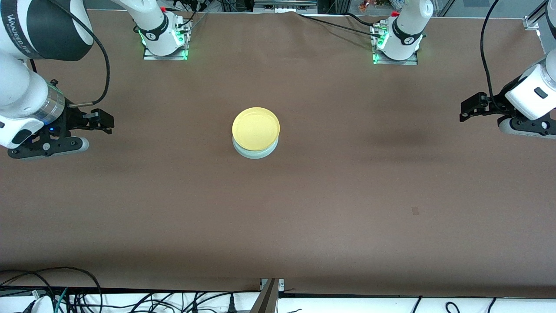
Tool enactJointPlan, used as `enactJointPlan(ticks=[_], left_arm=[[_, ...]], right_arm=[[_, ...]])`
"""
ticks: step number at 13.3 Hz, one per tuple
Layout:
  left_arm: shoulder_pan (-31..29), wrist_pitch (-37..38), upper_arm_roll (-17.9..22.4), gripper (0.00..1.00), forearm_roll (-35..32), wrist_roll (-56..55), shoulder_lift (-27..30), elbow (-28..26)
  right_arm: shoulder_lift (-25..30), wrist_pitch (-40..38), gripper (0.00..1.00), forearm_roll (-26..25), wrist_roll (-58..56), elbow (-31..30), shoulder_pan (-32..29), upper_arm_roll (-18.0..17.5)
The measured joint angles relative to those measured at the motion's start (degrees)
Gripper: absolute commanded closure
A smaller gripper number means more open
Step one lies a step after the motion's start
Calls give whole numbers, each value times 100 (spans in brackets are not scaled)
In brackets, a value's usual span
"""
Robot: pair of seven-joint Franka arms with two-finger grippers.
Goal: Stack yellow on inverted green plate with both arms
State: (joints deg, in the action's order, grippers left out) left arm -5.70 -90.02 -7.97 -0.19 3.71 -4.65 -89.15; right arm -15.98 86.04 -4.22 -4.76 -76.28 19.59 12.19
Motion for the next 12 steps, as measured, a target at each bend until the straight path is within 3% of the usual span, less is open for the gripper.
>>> enactJointPlan(ticks=[5, 6, 9, 12], left_arm=[[-1, 0, 0, 0, 0, 0, 0, 0], [-3, 0, 0, 0, 0, 0, 0, 0], [-5, 0, 2, 0, 0, 0, 0, 2], [-6, 0, 2, 0, 0, 0, 0, 5]], right_arm=[[68, -225, 0, -6, 300, -24, -80, -3], [158, -239, 0, -7, 318, -93, -274, -139], [694, 54, 0, -16, 352, -808, -1528, -1233], [1216, 239, 0, -16, 354, -1515, -2097, -1615]])
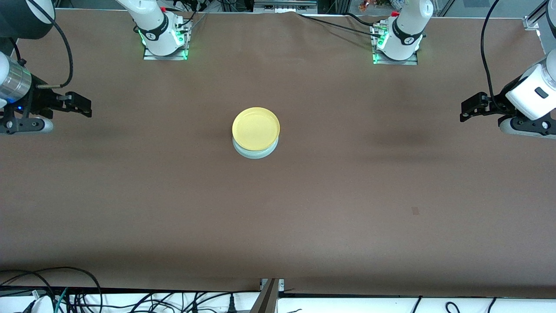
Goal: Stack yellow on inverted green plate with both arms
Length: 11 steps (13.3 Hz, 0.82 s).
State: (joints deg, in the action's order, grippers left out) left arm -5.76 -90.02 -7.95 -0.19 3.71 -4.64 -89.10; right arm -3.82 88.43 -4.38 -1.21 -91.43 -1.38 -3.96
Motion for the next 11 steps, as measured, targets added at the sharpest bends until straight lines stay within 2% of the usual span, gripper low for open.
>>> enactJointPlan(ticks=[5, 11], left_arm=[[-3, 0, 1, 0, 0, 0, 0, 6], [-11, 0, 2, 0, 0, 0, 0, 8]], right_arm=[[501, -5, 0, -2, 0, -375, -268, -78], [515, 10, 0, 5, 0, -413, -383, -124]])
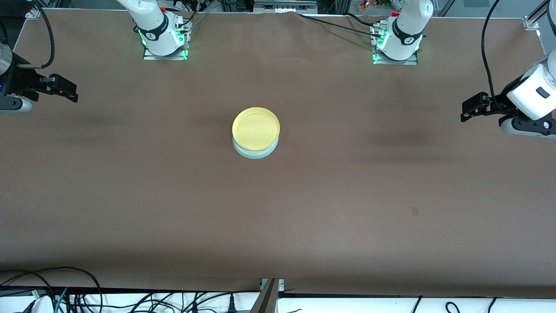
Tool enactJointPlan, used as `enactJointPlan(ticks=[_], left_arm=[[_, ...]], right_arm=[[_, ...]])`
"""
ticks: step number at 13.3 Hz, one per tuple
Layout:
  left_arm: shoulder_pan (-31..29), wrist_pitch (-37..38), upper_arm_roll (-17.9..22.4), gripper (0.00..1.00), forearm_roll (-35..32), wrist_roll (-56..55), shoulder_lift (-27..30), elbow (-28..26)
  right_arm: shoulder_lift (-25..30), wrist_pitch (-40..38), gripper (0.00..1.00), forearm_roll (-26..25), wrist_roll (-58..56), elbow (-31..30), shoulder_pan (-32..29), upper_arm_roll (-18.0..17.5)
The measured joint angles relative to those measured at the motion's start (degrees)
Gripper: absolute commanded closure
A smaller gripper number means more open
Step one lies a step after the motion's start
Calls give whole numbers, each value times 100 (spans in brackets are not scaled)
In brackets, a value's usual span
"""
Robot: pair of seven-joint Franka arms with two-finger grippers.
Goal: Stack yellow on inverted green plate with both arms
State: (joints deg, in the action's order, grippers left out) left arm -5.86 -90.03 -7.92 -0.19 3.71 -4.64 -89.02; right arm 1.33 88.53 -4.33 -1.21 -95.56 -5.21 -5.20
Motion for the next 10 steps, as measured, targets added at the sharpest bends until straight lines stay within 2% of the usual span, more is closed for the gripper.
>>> enactJointPlan(ticks=[6, 10], left_arm=[[0, 0, 0, 0, 0, 0, 0, 0], [2, -1, -3, 0, 0, 0, 0, 7]], right_arm=[[-1, 14, 0, 66, 0, 0, 0, -13], [-1, 27, 0, 401, 0, 0, -1, -13]])
